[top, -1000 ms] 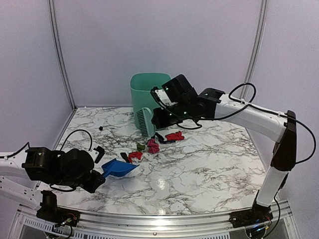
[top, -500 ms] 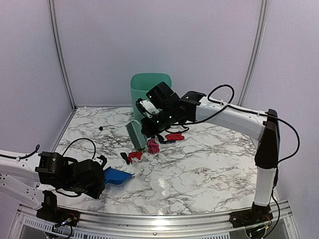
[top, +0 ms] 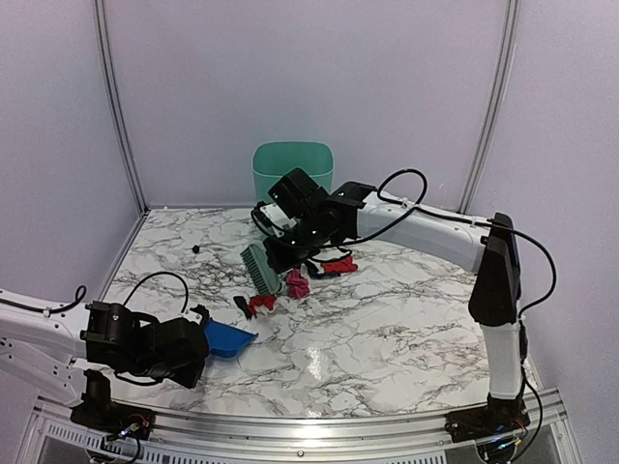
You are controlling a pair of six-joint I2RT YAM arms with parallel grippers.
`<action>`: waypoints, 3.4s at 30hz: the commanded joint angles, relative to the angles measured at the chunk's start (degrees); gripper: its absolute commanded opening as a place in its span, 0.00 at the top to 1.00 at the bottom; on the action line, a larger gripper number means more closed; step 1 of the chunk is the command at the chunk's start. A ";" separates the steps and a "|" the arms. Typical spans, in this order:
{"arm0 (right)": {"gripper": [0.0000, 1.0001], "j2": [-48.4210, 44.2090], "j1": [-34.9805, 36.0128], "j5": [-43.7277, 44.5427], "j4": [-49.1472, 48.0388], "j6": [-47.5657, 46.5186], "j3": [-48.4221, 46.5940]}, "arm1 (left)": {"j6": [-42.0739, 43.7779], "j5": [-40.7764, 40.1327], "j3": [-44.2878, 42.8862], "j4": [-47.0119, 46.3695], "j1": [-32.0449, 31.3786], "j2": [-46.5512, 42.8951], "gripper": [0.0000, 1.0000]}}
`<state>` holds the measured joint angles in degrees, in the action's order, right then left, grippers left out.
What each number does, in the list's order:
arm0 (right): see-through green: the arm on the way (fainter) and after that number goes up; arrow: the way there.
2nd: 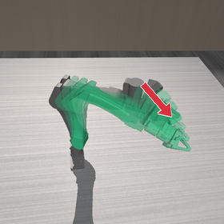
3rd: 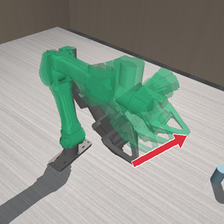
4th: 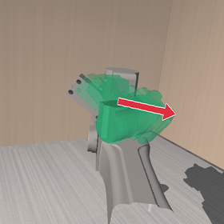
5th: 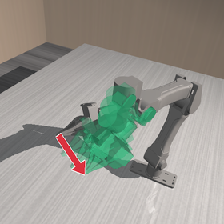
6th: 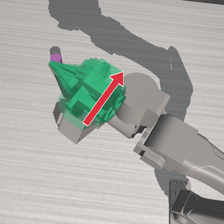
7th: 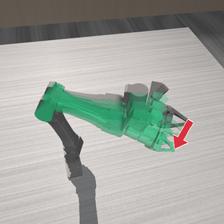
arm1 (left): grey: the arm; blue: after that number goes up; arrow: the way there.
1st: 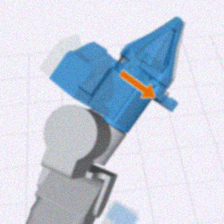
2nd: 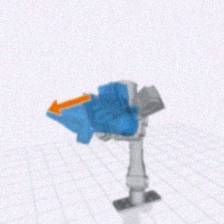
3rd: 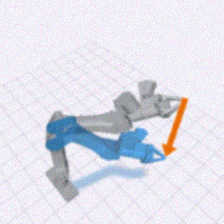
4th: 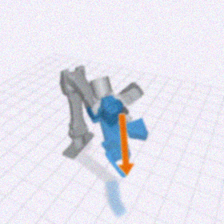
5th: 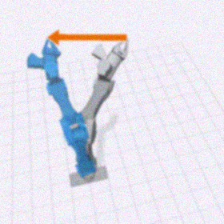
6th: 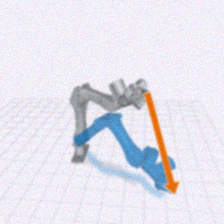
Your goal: Sweep away the paper scraps from the table
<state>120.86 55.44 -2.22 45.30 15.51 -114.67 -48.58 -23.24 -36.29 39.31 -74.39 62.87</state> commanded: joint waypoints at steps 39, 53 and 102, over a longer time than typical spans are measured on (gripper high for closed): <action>1.00 -1.50 1.50 -13.54 -3.99 -10.29 11.41 | 9.95 1.34 0.64 -10.72 1.25 8.87 1.00; 1.00 -7.75 1.69 -20.51 -7.90 -7.89 19.61 | 13.49 1.93 3.05 -15.47 1.20 7.94 1.00; 1.00 -12.89 -2.95 1.55 0.84 0.01 20.39 | 17.03 3.91 4.59 -17.60 1.18 7.03 1.00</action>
<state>107.20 51.46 -1.93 46.78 15.86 -93.03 -32.12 -21.45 -32.60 20.86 -73.45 70.41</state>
